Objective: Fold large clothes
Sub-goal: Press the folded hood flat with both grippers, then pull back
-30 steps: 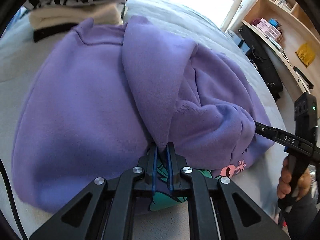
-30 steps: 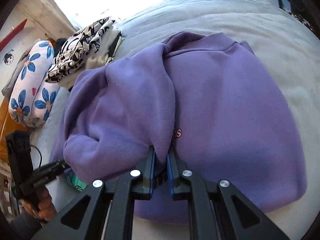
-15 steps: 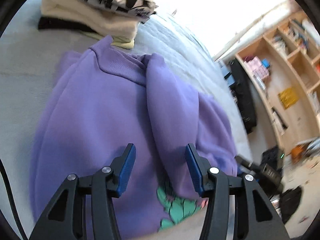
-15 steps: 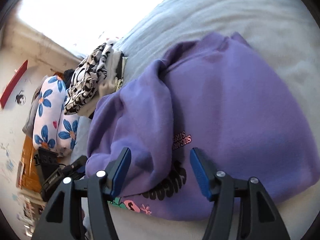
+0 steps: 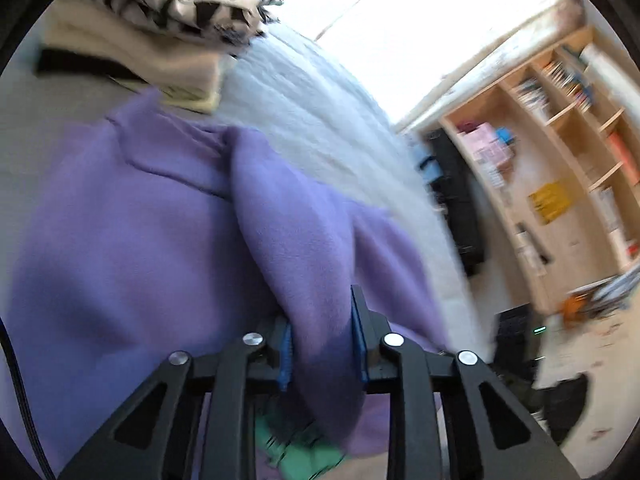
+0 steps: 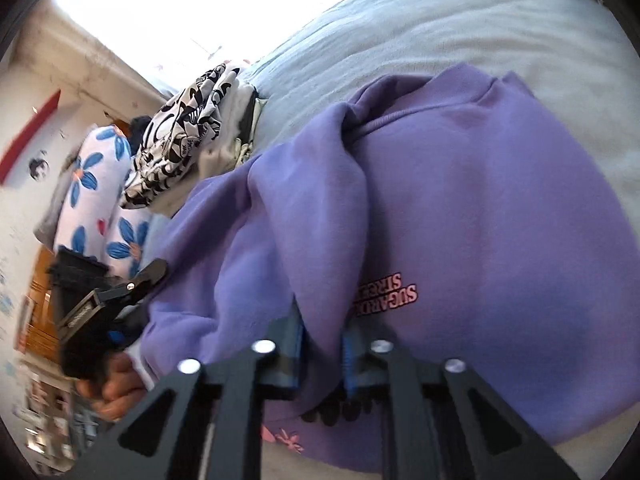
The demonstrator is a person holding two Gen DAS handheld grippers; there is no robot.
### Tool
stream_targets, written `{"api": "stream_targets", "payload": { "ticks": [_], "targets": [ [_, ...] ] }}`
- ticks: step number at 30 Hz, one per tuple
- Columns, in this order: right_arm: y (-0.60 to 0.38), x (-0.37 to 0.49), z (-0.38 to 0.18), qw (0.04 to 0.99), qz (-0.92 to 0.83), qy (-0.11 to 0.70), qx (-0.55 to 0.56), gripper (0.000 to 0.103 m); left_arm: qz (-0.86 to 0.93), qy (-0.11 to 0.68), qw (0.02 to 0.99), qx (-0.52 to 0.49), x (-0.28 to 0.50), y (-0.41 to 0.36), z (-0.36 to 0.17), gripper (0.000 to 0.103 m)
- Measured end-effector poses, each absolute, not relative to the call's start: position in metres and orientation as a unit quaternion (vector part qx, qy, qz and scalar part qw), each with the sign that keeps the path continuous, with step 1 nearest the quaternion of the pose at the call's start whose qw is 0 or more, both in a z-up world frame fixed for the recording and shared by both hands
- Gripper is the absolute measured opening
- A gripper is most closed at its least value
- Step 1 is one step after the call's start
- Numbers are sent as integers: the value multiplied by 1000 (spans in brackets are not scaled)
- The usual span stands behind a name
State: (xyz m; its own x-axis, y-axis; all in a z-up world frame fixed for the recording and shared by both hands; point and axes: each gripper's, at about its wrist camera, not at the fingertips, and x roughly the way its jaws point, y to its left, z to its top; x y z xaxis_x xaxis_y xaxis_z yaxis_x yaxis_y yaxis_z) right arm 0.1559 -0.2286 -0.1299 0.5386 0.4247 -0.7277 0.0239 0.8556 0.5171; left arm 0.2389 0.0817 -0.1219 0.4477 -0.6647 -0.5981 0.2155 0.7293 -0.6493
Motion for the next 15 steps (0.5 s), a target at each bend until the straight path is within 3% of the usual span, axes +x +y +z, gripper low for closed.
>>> {"api": "stream_targets", "payload": {
  "ticks": [1,3,7,11,15],
  "targets": [
    [-229,153,-129,851,102,465,222,12,-250,462,819,-230,234,83,-123,14],
    [-230,151,-138,853,85,475,199,12,-203,493,827,-176,226,80,-139,14],
    [-221,150,-139,860,77,480,156,13,-189,497,829,-174,221,78,-150,18],
    [-213,141,-109,876,55,464,123,22,-146,476,858,-127,206,71,-115,34],
    [-196,121,-71,914,46,398,64,30,-116,419,897,-83,181,60,-71,35]
  ]
}}
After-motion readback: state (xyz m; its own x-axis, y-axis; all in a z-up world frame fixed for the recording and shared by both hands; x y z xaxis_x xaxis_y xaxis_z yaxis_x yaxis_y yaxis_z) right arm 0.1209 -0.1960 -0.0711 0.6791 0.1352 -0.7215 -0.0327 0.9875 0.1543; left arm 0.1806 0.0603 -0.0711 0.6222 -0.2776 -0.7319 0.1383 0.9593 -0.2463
